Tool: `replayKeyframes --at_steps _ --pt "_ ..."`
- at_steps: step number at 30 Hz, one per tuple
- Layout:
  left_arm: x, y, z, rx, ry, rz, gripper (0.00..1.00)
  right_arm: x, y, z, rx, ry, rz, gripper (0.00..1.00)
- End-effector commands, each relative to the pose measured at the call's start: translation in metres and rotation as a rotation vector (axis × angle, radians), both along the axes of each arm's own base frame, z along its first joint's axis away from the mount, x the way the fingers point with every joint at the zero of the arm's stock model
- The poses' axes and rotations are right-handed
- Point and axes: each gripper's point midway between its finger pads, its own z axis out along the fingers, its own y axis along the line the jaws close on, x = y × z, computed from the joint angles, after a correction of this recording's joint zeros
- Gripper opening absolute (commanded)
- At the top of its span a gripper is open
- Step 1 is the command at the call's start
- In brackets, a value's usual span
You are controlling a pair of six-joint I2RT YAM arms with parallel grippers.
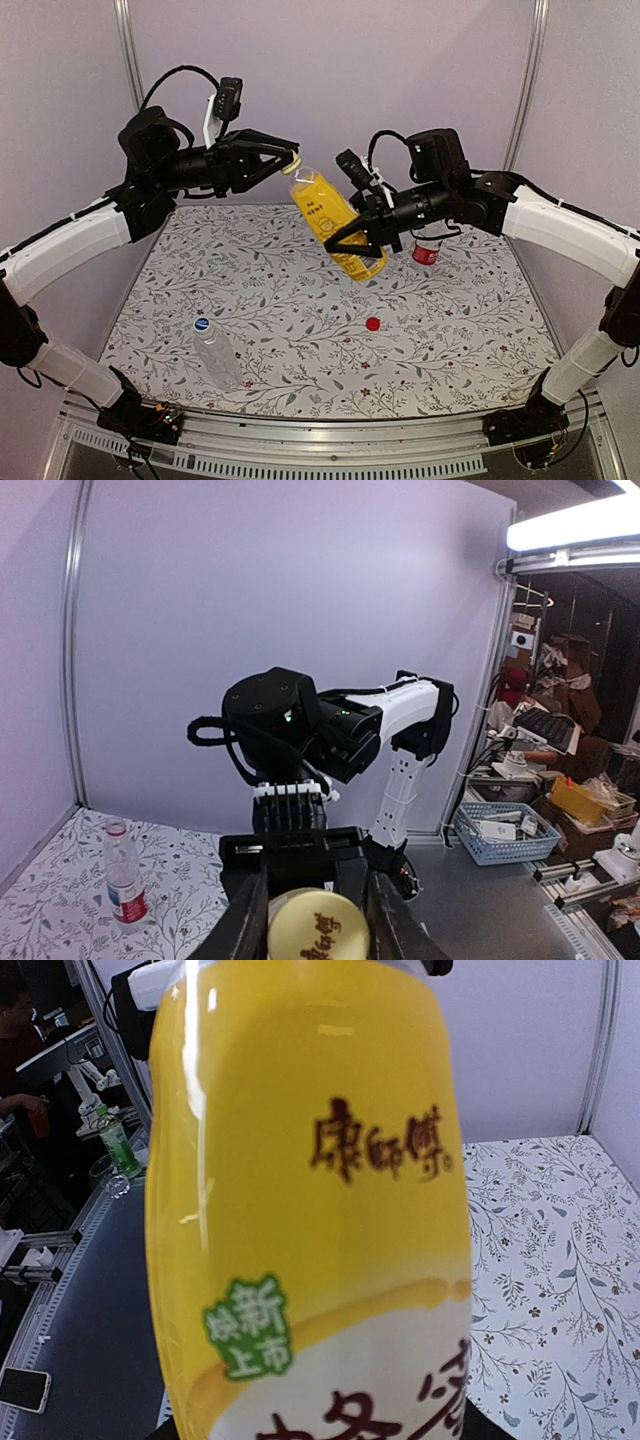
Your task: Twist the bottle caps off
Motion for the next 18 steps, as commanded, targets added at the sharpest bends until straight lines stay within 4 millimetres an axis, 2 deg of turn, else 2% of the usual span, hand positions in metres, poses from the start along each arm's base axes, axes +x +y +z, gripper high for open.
replayKeyframes --at_steps 1,5,10,15,18 --pt "-0.008 -0.003 0.0 -0.007 -0.011 -0.027 0.31 0.001 0.001 -0.008 -0.022 0.008 -0.012 0.36" --pt "-0.008 -0.003 -0.002 -0.004 -0.005 -0.029 0.26 0.006 0.001 -0.008 -0.028 0.001 -0.039 0.36" --pt "-0.003 -0.005 -0.01 0.007 0.023 -0.009 0.18 0.025 0.0 -0.008 -0.052 -0.016 -0.145 0.34" --pt "0.015 -0.006 -0.017 0.029 0.131 0.087 0.09 0.052 -0.004 -0.014 -0.087 -0.052 -0.295 0.34" --pt "0.034 -0.006 -0.022 0.03 0.247 0.207 0.05 0.079 -0.011 -0.021 -0.124 -0.085 -0.443 0.33"
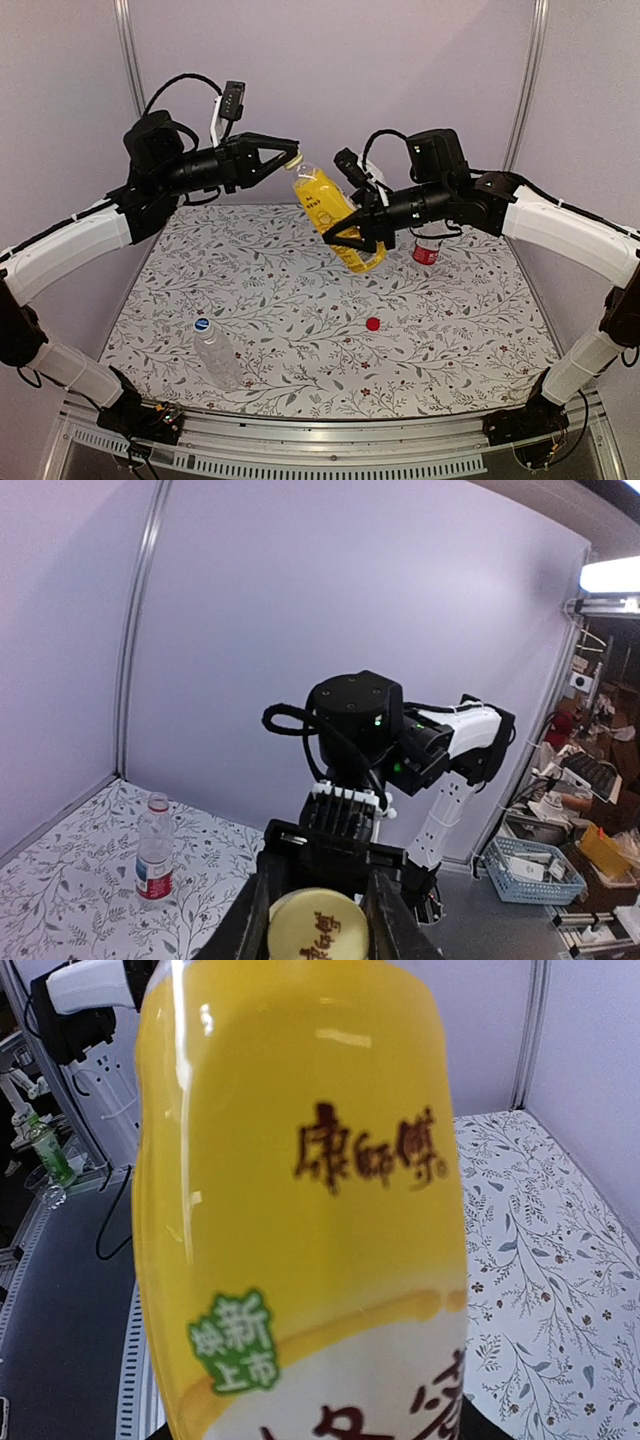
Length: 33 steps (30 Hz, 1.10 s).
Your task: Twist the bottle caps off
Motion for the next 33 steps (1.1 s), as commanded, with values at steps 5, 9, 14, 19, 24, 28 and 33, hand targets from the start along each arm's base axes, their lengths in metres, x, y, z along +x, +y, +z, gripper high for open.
replayKeyframes --at_steps 5,9,14,19,24,28,33 --pt "0.049 -0.001 -0.032 0.036 0.358 0.369 0.08 0.087 -0.023 -0.021 -0.113 -0.087 -0.493 0.32" --pt "0.072 0.004 -0.045 0.033 0.429 0.514 0.1 0.104 -0.032 -0.027 -0.153 -0.145 -0.624 0.31" --pt "0.081 0.002 -0.051 0.051 0.444 0.551 0.2 0.11 -0.036 -0.034 -0.186 -0.17 -0.664 0.31" --pt "0.08 0.009 -0.045 0.055 0.381 0.567 0.58 0.095 -0.029 -0.032 -0.146 -0.163 -0.575 0.32" --pt "0.07 0.019 -0.033 0.029 0.306 0.461 0.89 0.063 -0.013 -0.029 -0.09 -0.123 -0.38 0.33" --pt "0.06 0.028 -0.03 0.046 0.221 0.386 0.99 0.05 -0.008 -0.029 -0.071 -0.105 -0.302 0.33" --pt "0.036 0.034 -0.025 0.088 0.054 0.268 0.97 0.025 -0.001 -0.018 -0.014 -0.072 -0.163 0.33"
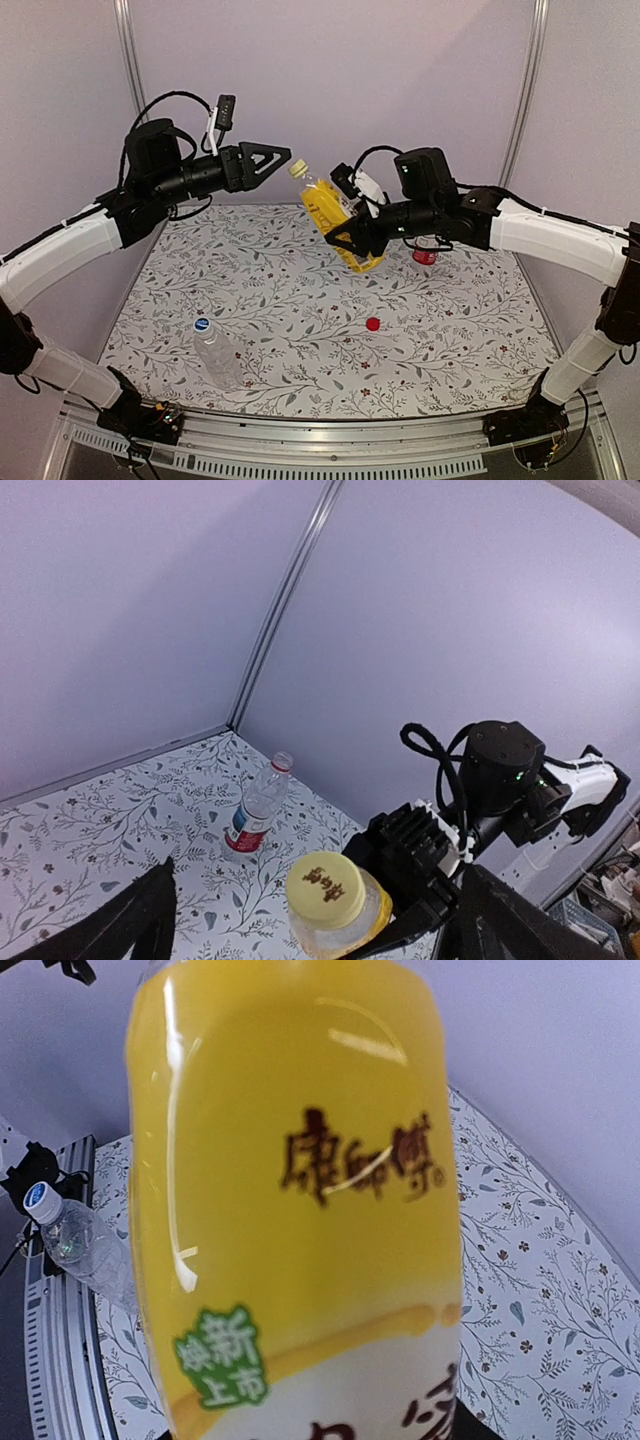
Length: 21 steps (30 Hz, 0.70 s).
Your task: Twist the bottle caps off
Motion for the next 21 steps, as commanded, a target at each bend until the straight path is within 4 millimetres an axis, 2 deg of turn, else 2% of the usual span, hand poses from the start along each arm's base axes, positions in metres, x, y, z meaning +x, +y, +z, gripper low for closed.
replayKeyframes --at_steps 1,6,11,21 --pt "-0.036 0.002 0.015 0.048 -0.208 -0.177 0.96 -0.035 0.008 0.033 0.122 0.001 0.192 0.33" --pt "-0.064 0.002 0.024 0.057 -0.306 -0.347 0.89 -0.062 0.012 0.05 0.192 0.026 0.349 0.33" --pt "-0.08 -0.003 0.031 0.038 -0.352 -0.468 0.81 -0.079 0.016 0.055 0.225 0.065 0.453 0.33" --pt "-0.093 -0.013 0.036 -0.014 -0.373 -0.587 0.73 -0.085 0.022 0.048 0.233 0.116 0.511 0.33"
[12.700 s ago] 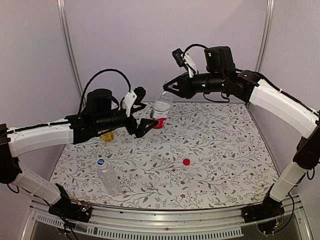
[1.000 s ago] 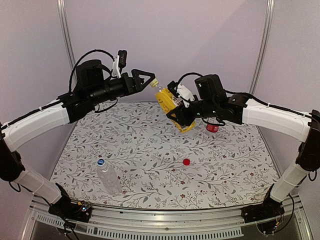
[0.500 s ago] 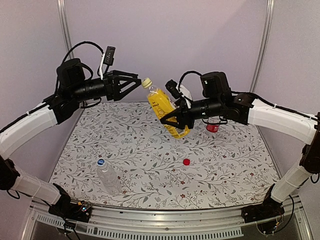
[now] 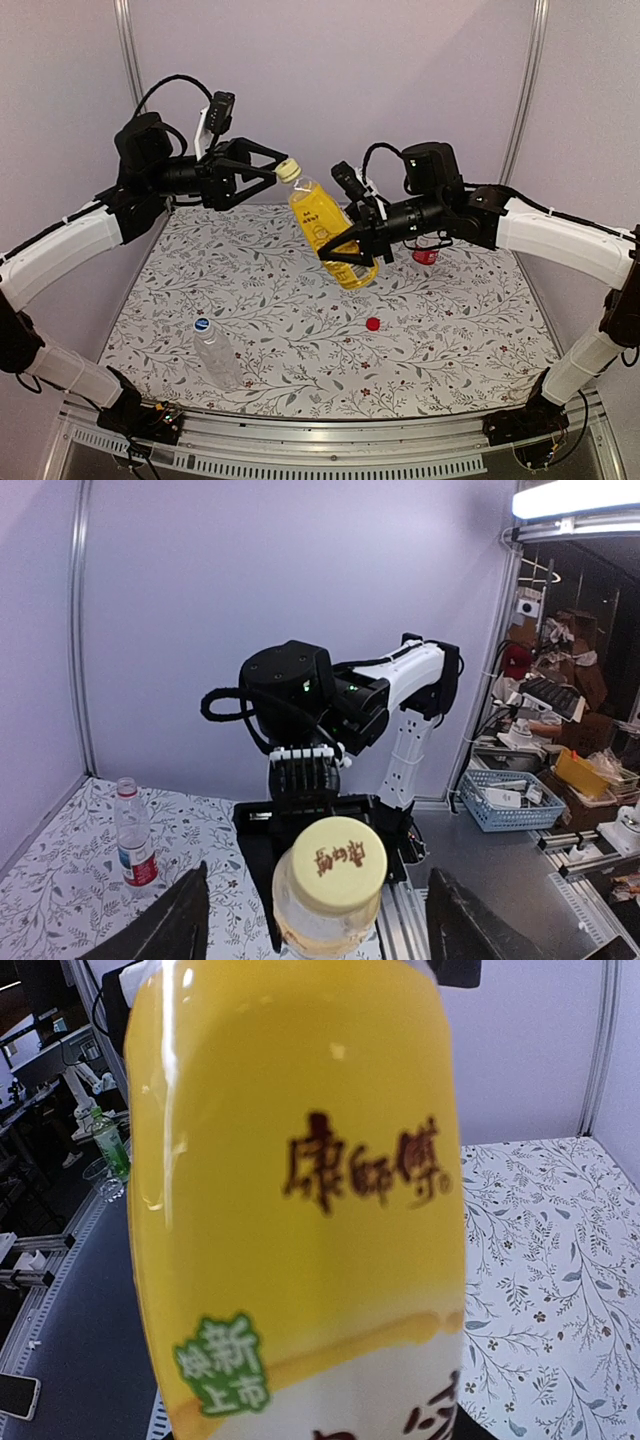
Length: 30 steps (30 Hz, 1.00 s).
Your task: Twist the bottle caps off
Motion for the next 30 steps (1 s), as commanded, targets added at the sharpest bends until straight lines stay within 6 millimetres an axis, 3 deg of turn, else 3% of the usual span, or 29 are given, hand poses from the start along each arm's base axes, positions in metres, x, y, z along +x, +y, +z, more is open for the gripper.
replayKeyframes --at_steps 1,7,30 --pt "-0.01 -0.002 0.014 -0.034 -0.049 -0.066 0.72 -0.003 0.004 0.007 0.032 0.011 0.05 0.33" --pt "-0.012 -0.008 0.02 -0.052 -0.05 -0.085 0.67 -0.003 0.006 0.003 0.027 0.02 0.056 0.33" --pt "-0.014 -0.022 0.014 -0.04 -0.028 -0.111 0.47 0.001 0.005 0.001 0.017 0.021 0.03 0.32"
